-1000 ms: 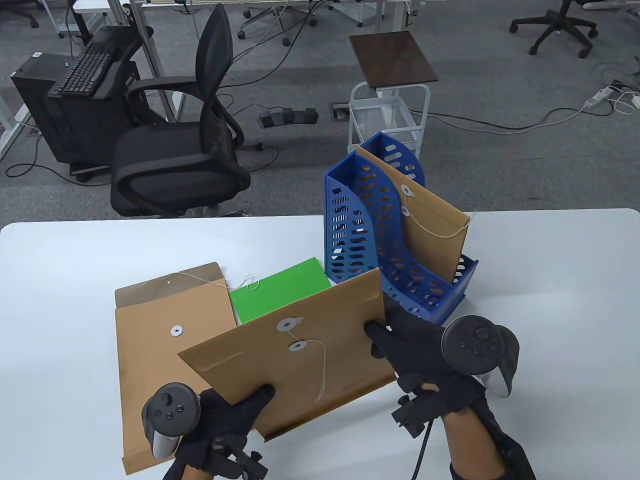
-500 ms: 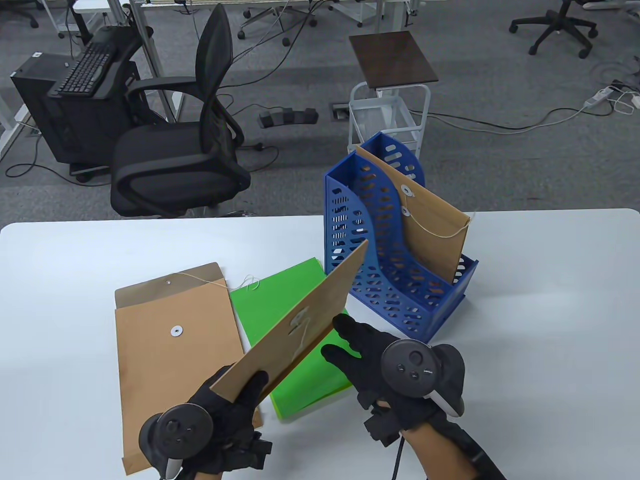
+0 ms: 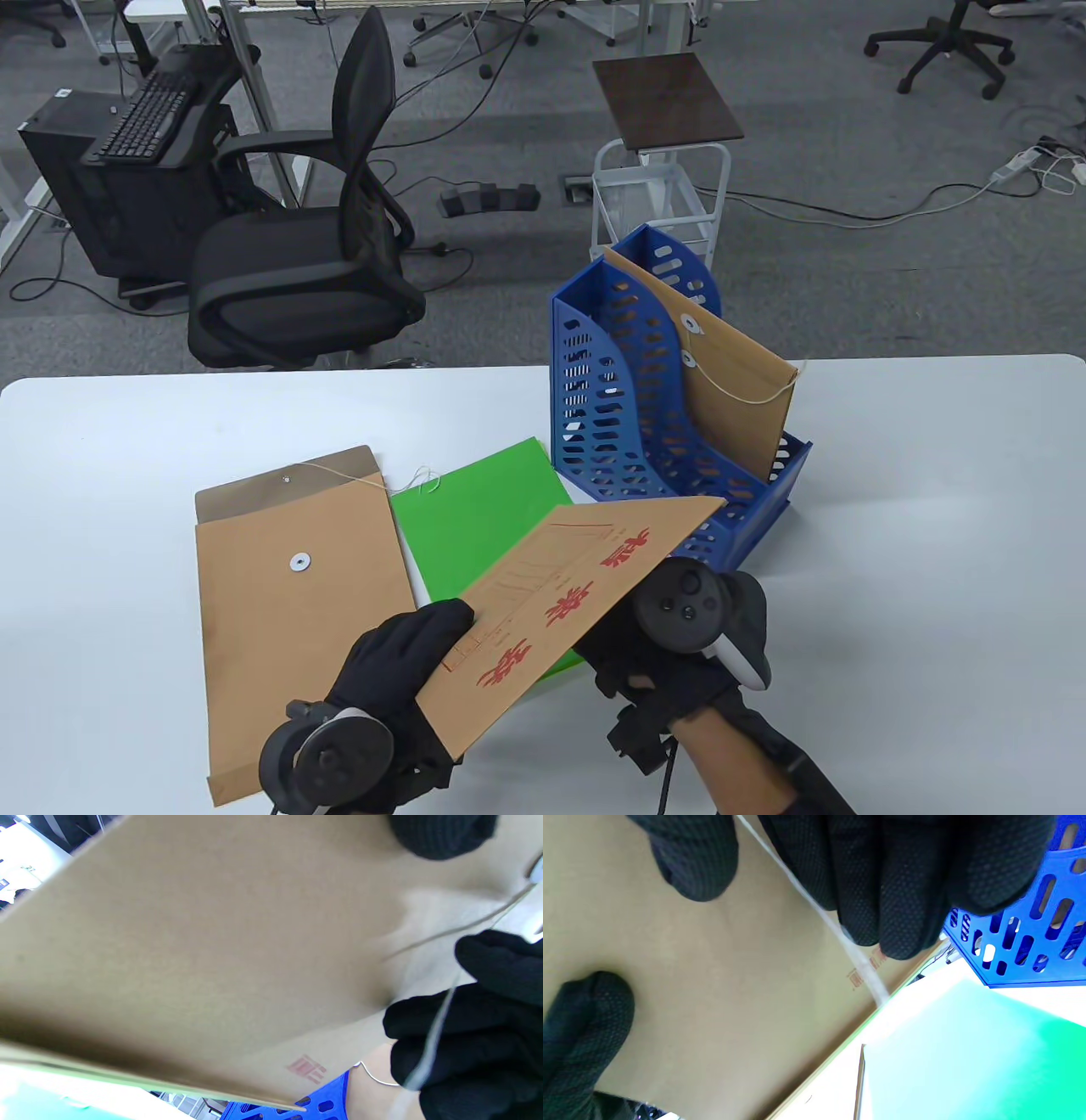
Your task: Pull cardstock from document pouches and stack
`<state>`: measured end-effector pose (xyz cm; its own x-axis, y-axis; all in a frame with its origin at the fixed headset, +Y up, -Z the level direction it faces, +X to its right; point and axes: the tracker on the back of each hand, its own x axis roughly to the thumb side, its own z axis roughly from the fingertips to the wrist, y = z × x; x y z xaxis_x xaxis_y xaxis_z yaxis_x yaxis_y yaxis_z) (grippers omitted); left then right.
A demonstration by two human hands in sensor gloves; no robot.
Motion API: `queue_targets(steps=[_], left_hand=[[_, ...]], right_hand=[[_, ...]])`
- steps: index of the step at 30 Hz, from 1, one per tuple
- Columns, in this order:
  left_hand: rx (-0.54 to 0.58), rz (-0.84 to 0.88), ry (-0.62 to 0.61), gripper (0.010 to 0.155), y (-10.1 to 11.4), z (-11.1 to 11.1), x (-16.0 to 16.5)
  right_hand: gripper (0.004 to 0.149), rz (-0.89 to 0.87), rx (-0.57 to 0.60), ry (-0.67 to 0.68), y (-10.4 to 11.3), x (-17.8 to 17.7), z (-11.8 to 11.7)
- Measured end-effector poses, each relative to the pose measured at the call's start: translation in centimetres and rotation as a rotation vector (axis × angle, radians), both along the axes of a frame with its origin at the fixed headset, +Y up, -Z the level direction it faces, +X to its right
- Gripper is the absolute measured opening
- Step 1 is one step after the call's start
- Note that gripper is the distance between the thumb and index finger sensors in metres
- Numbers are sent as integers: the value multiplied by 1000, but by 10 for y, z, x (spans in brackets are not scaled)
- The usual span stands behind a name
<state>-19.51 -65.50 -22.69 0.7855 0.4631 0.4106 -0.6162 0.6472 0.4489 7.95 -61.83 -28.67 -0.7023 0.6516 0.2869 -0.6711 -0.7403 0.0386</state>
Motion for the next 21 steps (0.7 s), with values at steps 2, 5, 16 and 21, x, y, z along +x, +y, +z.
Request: queue_targets(steps=[2, 5, 16, 21], left_hand=[[-9, 1, 1, 48, 0, 0, -1], [-98, 91, -52, 47, -2, -5, -4], [-366, 418, -199, 47, -22, -22, -16], [-432, 468, -214, 46, -29, -26, -17]], right_hand=[[55, -16, 30, -7, 1, 1, 0], [40, -93, 73, 103, 6, 1, -1], [37, -382, -53, 312, 4, 5, -4], [37, -383, -15, 299, 5, 9, -7]])
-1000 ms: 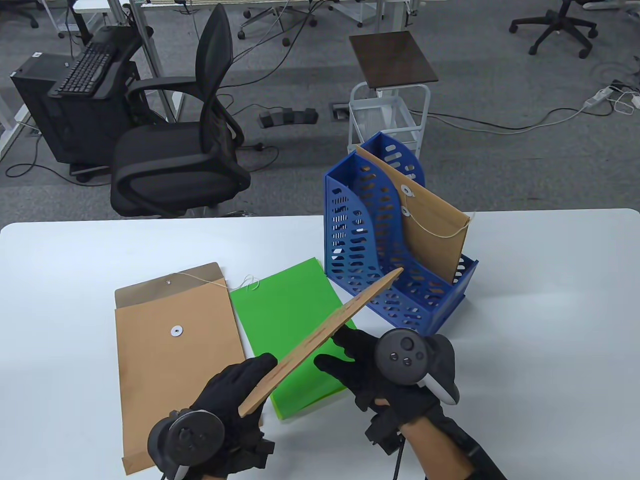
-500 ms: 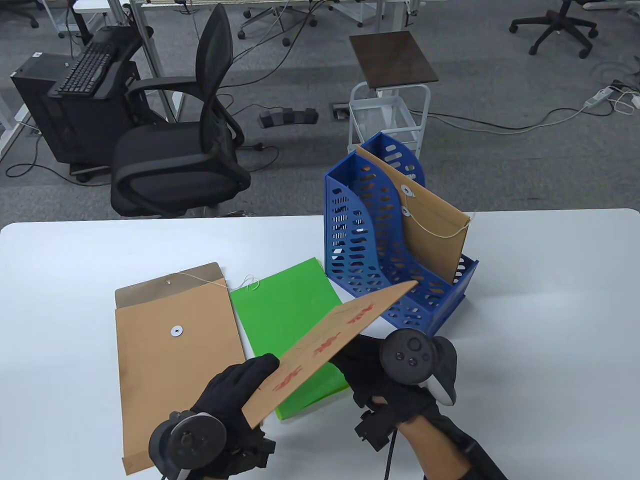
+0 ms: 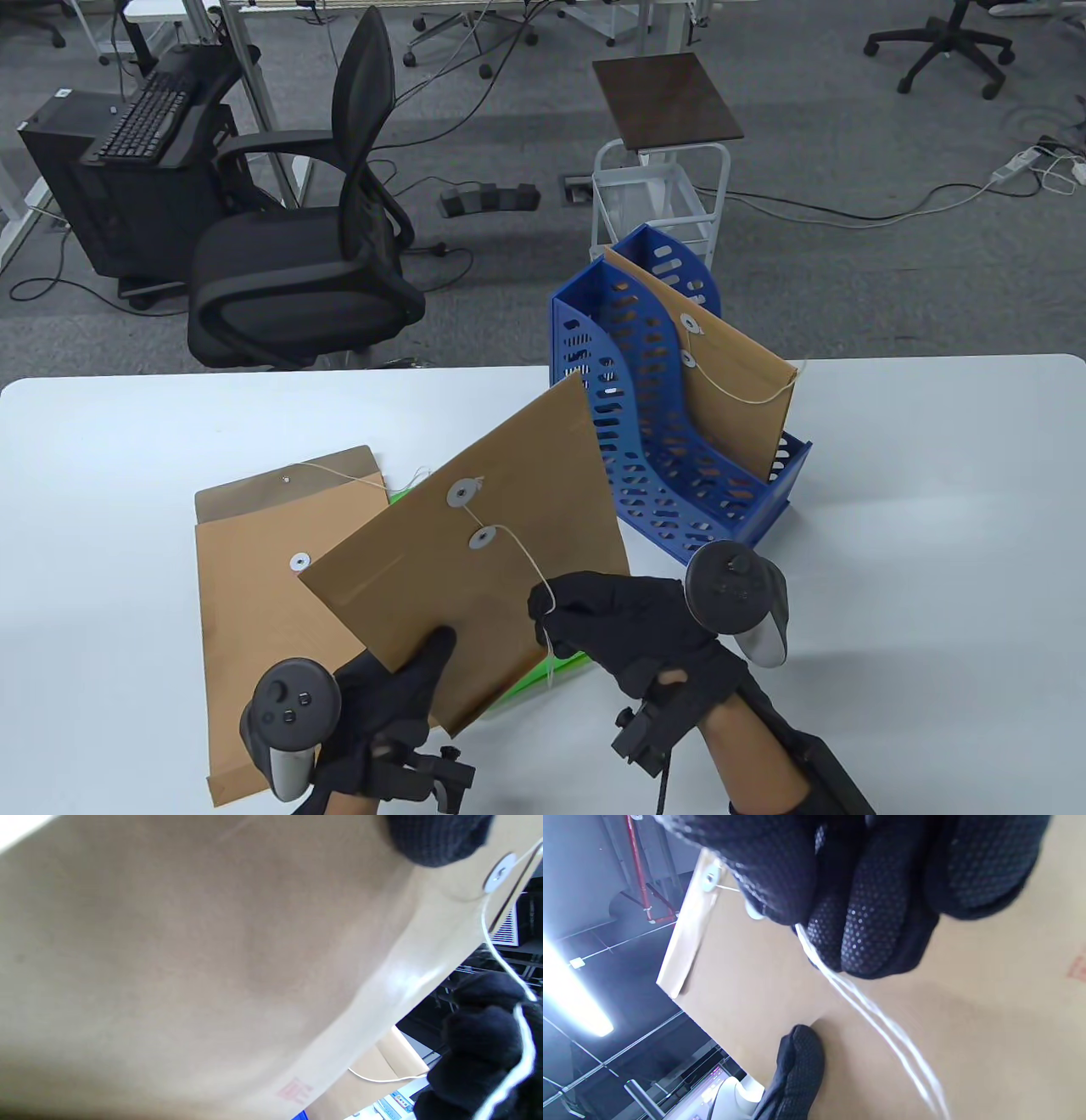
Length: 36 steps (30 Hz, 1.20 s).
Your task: Pull cardstock from document pouches and stack
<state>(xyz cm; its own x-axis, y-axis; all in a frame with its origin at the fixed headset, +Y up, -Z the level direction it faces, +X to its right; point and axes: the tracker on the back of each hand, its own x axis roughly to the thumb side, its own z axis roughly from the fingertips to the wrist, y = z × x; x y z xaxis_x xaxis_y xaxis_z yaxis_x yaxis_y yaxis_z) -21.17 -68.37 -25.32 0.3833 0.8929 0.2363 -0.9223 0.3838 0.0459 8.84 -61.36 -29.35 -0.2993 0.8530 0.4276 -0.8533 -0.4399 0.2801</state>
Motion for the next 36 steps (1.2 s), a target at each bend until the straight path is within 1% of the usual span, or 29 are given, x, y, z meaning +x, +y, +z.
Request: queue_targets(steps=[2, 5, 8, 9, 10, 11, 13, 18, 20, 25, 29, 32, 36], left_hand=[[-50, 29, -29, 47, -3, -2, 1], [-170, 99, -107, 49, -9, -5, 4], [-257, 150, -138, 48, -17, -7, 4], [-268, 146, -145, 48, -19, -8, 4], [-276, 137, -151, 48, -21, -9, 4], [-285, 122, -161, 48, -21, -9, 5], [-288, 107, -178, 48, -21, -9, 8], [-264, 40, -244, 48, -17, -7, 15], [-272, 11, -258, 47, -17, -7, 19], [-259, -69, -308, 47, -13, -5, 28], [-248, -72, -314, 46, -12, -2, 32], [-246, -99, -312, 47, -11, -1, 35], [-241, -60, -245, 47, -10, -1, 30]], right_hand=[[37, -25, -4, 5, 0, 1, 0], [37, -43, 7, 27, 2, 0, 1], [37, -70, 15, 51, 1, 1, 1], [36, -98, 39, 67, 0, 1, 1], [36, -145, 66, 96, 0, 1, 0], [36, -164, 42, 93, 0, 1, 1], [36, -161, 79, 72, 3, 3, 2], [36, -335, 25, 119, 10, 15, 0], [36, -369, 12, 123, 12, 20, -1], [36, -424, 30, 107, 17, 25, 0], [36, -421, 71, 88, 23, 22, 7], [36, -321, 126, 87, 29, 14, 14], [36, -95, 239, 86, 35, -8, 29]])
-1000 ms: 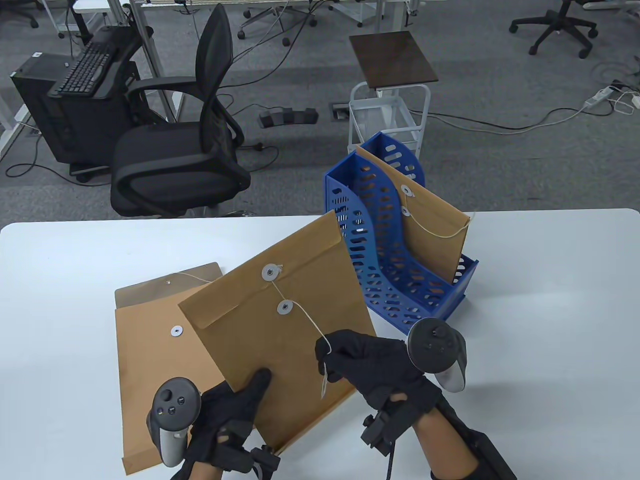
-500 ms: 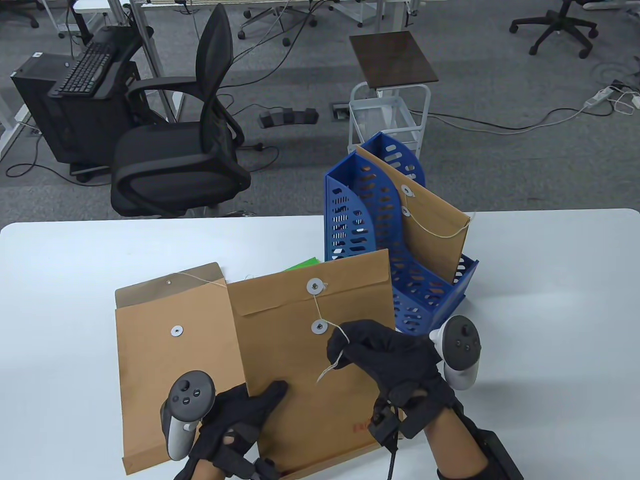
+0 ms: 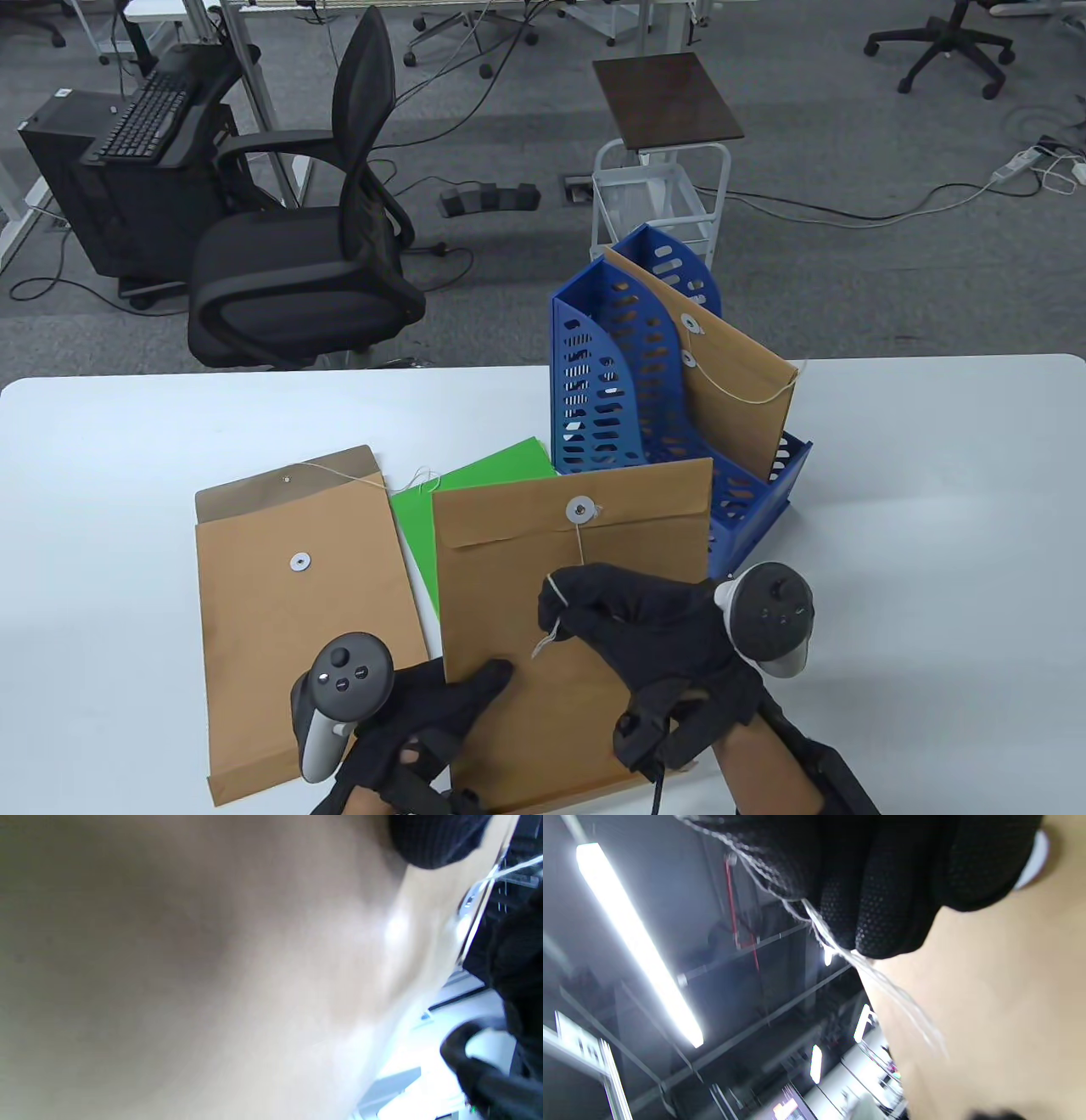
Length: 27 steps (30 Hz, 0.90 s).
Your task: Pull cardstock from document pouches and stack
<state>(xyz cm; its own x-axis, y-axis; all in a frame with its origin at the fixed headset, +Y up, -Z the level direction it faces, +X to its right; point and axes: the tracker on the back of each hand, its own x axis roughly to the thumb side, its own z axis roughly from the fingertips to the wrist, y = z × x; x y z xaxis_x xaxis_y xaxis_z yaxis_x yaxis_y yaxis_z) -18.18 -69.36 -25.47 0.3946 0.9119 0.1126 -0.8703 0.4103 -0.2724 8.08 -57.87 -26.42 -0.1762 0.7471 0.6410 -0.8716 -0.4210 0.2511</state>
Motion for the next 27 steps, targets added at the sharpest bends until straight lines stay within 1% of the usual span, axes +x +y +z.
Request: queue_targets(steps=[3, 5, 7, 9, 12, 13, 14, 15, 16, 17, 18, 20, 23, 24, 25, 26, 27], left_hand=[[-2, 79, 101, 47, -3, -2, -14], [-20, 142, 161, 46, -6, -4, -24], [-30, 212, 227, 47, -9, -5, -37], [-22, 240, 241, 47, -8, -6, -43], [4, 251, 253, 47, -5, -4, -47], [24, 238, 251, 47, -4, -4, -47], [30, 232, 249, 47, -3, -4, -46], [29, 225, 245, 47, -3, -4, -44], [30, 213, 239, 47, -2, -4, -43], [37, 188, 235, 47, -2, -5, -41], [47, 164, 238, 47, -2, -4, -40], [61, 136, 243, 47, -1, -4, -39], [121, 68, 274, 47, 5, -3, -38], [164, 19, 294, 47, 9, -2, -37], [240, -71, 323, 47, 16, -3, -35], [268, -103, 325, 47, 19, -3, -35], [327, -181, 329, 47, 27, -3, -32]], right_hand=[[36, 160, 64, -1, -3, -16, 7], [36, 240, 81, -13, -8, -21, 6], [36, 268, 47, -22, -15, -19, -1], [36, 268, 16, -53, -17, -10, -7], [36, 245, -2, -193, -17, 23, -25], [36, 199, -40, -244, -18, 39, -32], [36, 170, -59, -294, -19, 48, -34], [36, 157, -28, -473, -19, 65, -36], [37, 133, 6, -580, -19, 74, -37], [41, 104, 17, -677, -19, 86, -39], [48, 133, -16, -688, -18, 95, -40], [54, 138, -57, -718, -14, 104, -37], [57, 141, -27, -672, -1, 102, -30], [57, 136, 47, -617, 6, 96, -24], [55, 120, 124, -531, 14, 87, -18], [51, 125, 134, -479, 18, 81, -15], [48, 147, 128, -365, 22, 69, -10]])
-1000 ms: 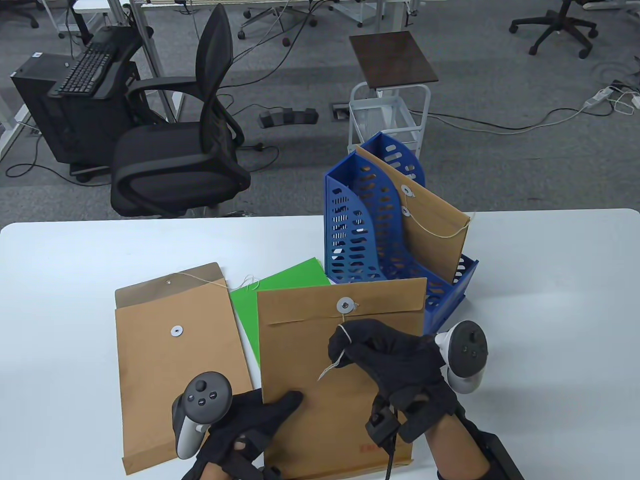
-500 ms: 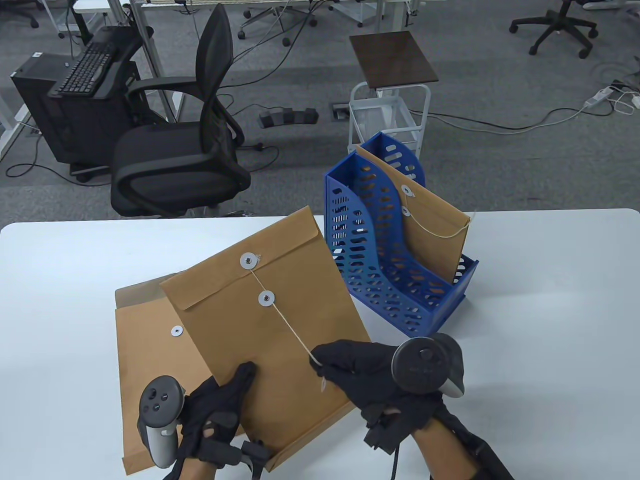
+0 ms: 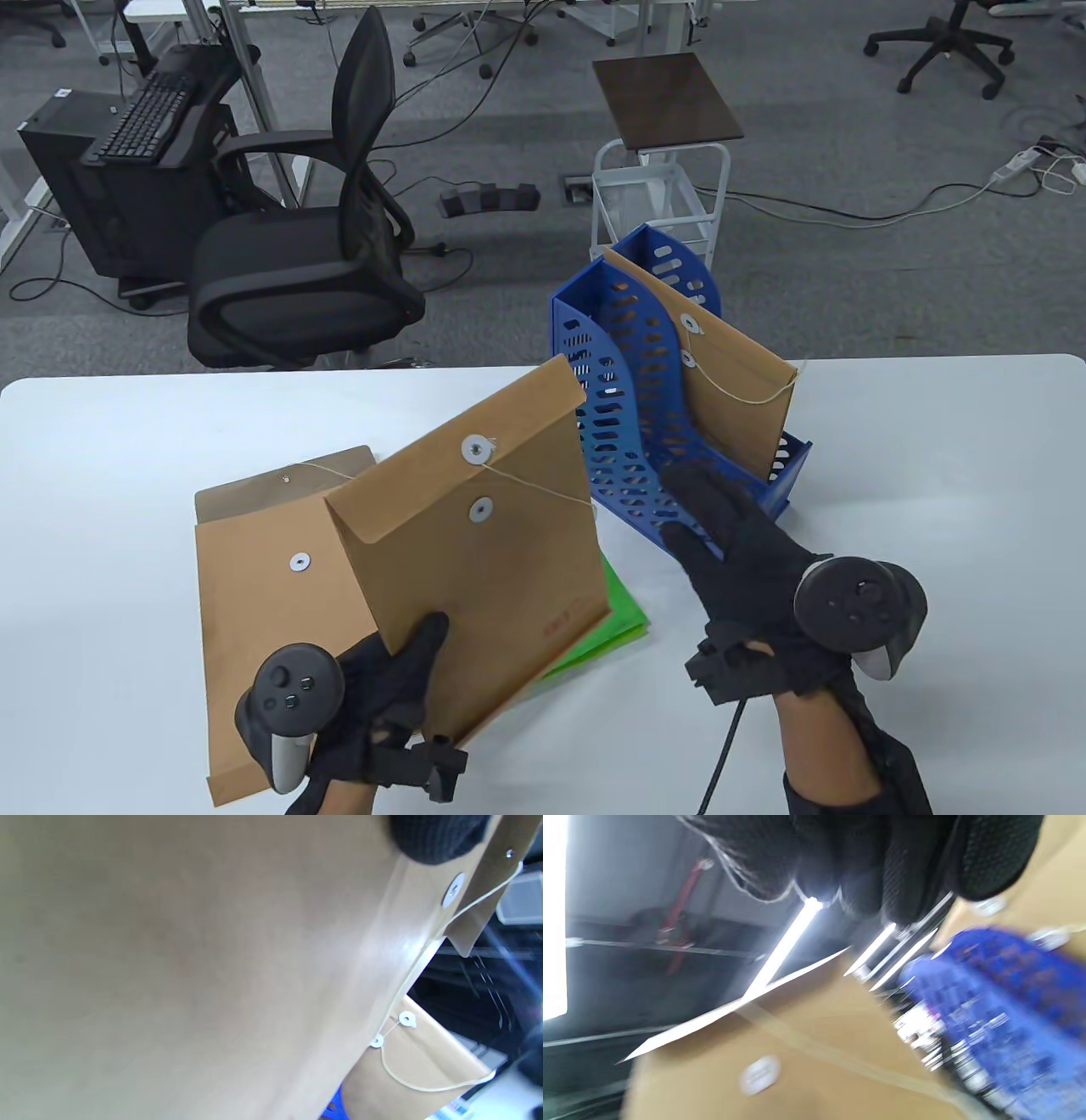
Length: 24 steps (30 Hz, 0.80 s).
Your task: Pull cardstock from document pouches and stack
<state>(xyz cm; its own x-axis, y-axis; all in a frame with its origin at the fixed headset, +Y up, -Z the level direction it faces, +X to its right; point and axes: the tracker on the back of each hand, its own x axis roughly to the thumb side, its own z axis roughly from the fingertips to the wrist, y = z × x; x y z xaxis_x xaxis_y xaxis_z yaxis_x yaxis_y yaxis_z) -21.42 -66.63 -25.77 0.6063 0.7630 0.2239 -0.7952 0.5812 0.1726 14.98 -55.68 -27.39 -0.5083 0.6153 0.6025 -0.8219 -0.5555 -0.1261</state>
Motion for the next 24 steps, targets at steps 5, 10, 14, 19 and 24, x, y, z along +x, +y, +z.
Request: queue_targets(steps=[5, 10, 14, 19, 24], left_hand=[[163, -267, 57, 47, 41, 7, 13], [245, -459, 72, 47, 68, 13, 10], [212, -544, 106, 47, 70, 9, -7], [287, -668, 116, 47, 66, 11, -20], [406, -763, 83, 47, 66, 20, -14]], right_hand=[[53, 102, 38, 305, 0, -56, 23], [60, 278, 123, 164, -3, -59, 25], [60, 219, 182, 98, 11, -37, 28], [58, 324, 322, -58, 23, -26, 40], [50, 252, 328, -63, 20, -27, 37]])
